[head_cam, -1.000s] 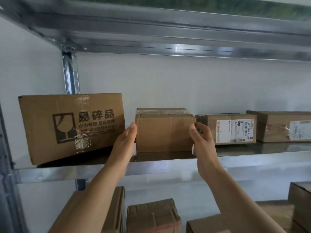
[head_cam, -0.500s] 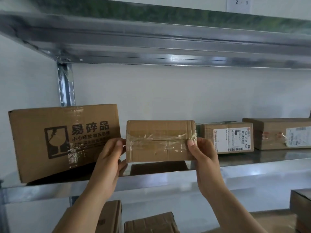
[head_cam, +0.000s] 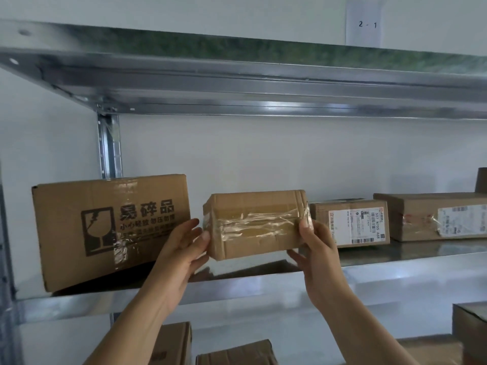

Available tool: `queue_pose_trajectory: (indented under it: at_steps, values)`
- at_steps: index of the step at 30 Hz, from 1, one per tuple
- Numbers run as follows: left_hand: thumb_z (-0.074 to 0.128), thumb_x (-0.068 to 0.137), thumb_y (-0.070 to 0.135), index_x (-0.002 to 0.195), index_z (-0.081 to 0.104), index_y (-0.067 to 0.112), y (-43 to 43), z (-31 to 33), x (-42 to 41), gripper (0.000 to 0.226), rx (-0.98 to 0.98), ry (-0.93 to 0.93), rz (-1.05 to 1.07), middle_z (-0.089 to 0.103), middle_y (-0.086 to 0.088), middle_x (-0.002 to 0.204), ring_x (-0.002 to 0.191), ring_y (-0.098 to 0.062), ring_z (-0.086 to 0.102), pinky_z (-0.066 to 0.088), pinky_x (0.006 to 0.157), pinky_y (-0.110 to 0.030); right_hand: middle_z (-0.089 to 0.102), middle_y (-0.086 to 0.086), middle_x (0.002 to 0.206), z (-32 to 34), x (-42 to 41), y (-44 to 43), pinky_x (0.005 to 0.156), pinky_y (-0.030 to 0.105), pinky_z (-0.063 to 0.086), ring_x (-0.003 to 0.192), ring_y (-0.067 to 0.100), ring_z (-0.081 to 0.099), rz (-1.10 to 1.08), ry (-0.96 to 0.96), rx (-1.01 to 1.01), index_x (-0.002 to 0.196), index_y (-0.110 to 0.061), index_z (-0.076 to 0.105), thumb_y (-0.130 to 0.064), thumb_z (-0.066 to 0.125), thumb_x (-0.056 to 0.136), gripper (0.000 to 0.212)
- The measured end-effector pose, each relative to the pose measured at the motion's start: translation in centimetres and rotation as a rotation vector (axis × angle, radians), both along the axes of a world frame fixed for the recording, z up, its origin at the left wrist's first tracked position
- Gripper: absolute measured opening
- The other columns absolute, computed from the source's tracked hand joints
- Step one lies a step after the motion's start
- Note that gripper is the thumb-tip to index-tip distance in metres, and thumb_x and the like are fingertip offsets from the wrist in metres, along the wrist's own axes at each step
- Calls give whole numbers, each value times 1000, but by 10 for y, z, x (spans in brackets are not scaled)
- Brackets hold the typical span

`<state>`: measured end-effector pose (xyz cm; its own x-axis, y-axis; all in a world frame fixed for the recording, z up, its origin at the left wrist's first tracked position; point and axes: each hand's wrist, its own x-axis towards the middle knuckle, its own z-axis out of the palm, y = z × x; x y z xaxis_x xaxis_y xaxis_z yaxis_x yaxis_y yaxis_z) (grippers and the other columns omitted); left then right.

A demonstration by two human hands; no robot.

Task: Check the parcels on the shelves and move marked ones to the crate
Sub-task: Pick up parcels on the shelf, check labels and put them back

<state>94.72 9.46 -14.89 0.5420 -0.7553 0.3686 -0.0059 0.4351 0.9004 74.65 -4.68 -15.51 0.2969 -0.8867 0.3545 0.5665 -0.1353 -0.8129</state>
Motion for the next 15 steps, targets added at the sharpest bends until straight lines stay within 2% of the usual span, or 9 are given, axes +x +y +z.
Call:
queue_pose_trajectory:
  at_steps: [2, 3, 5, 6, 9, 12, 15]
  values:
    - [96, 45, 54, 141, 52, 23, 2, 6, -5, 110, 3, -52, -45, 66, -6, 133, 118, -24, 66, 47, 106, -54, 66, 7, 113, 5, -1, 3, 95, 54, 56, 110, 24, 66, 27, -32, 28, 120, -13, 62, -34, 70, 91, 38]
    - [97, 41, 56, 143, 51, 23, 3, 9, -8, 116, -7, -75, -54, 66, -6, 134, 117, -24, 67, 48, 105, -54, 67, 6, 113, 9, -2, 4, 95, 57, 56, 111, 24, 66, 44, -62, 47, 120, -12, 63, -34, 73, 87, 40]
    - [95, 45, 56, 143, 50, 24, 7, 15, -16, 113, -36, -127, -43, 66, -3, 134, 118, -23, 66, 49, 104, -54, 69, 3, 105, 14, -4, 3, 92, 62, 56, 112, 24, 66, 94, -127, 91, 116, -12, 65, -32, 75, 81, 41]
    - [94, 50, 54, 143, 50, 26, 9, 17, -19, 107, -62, -156, -38, 65, -2, 134, 119, -22, 65, 49, 104, -53, 70, 5, 109, 16, -5, 2, 91, 65, 55, 116, 26, 65, 131, -161, 120, 118, -12, 65, -31, 74, 82, 41]
    - [87, 60, 43, 141, 51, 32, 15, 23, -28, 89, -141, -185, -23, 66, 2, 133, 120, -20, 65, 48, 104, -50, 67, 14, 133, 19, -8, -1, 90, 70, 53, 125, 31, 63, 254, -239, 190, 125, -10, 67, -32, 71, 88, 43]
    - [88, 61, 45, 142, 49, 40, 19, 28, -33, 90, -147, -243, -7, 64, 6, 135, 124, -19, 62, 44, 108, -51, 69, 15, 130, 19, -11, 3, 92, 73, 50, 123, 33, 64, 330, -271, 221, 116, -16, 74, -31, 68, 87, 33]
    - [87, 62, 47, 143, 45, 49, 23, 34, -37, 91, -136, -351, 10, 61, 9, 138, 127, -16, 58, 43, 109, -50, 67, 18, 132, 18, -12, 8, 92, 76, 48, 122, 37, 65, 358, -288, 256, 122, -15, 70, -31, 67, 88, 38]
